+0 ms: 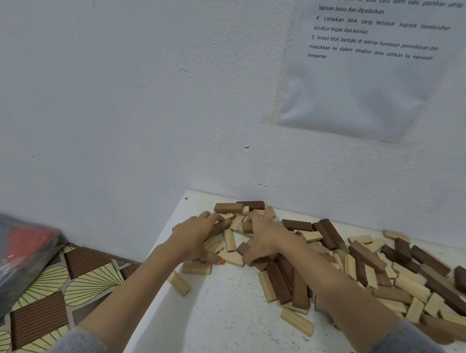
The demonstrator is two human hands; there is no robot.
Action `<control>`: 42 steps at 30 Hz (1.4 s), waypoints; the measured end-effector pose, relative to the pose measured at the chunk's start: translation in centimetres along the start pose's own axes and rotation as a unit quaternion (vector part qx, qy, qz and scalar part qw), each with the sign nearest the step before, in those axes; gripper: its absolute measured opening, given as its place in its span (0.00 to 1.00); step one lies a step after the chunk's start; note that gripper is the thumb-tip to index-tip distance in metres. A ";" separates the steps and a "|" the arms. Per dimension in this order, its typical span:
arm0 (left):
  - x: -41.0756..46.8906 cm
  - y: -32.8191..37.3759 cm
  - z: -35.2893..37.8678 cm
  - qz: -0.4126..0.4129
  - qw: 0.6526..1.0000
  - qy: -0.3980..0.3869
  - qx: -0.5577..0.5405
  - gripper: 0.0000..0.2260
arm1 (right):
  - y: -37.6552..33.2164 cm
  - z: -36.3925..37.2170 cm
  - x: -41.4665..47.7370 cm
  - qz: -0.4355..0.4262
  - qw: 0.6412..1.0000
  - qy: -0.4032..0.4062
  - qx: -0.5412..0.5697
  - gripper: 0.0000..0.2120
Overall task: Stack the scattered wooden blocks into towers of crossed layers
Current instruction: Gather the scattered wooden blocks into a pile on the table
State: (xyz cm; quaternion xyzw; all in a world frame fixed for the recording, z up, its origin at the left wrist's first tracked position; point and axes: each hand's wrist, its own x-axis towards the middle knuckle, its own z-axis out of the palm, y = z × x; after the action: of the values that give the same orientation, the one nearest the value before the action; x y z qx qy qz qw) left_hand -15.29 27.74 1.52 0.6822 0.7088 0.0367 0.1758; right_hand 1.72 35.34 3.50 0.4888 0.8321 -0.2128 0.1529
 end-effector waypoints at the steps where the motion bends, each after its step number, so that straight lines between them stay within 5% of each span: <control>1: 0.0 0.1 -0.1 -0.003 1.000 -0.004 0.002 0.42 | -0.2 0.1 -0.1 0.006 1.000 0.002 -0.008 0.51; 7: -0.2 0.6 0.0 -0.002 0.999 -0.019 0.030 0.42 | -0.3 0.1 -0.2 0.013 1.000 0.007 -0.014 0.57; 22: -0.4 0.6 -0.7 0.010 0.999 -0.032 -0.038 0.28 | -0.3 0.1 -0.6 -0.006 1.000 0.018 0.009 0.47; 32: -1.0 0.4 1.1 0.016 0.987 0.081 -0.137 0.21 | 0.5 0.5 -1.3 -0.036 0.993 0.040 0.108 0.38; 42: -2.2 4.1 -0.3 0.088 0.925 0.170 -0.329 0.23 | 3.7 -2.9 -6.2 -0.056 0.970 0.097 0.217 0.34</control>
State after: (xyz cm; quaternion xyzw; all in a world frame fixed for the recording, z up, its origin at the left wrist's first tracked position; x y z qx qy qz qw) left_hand -11.41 25.91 3.42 0.6291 0.6134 0.3983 0.2634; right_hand 7.77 33.78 8.10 0.4809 0.8032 -0.3481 -0.0500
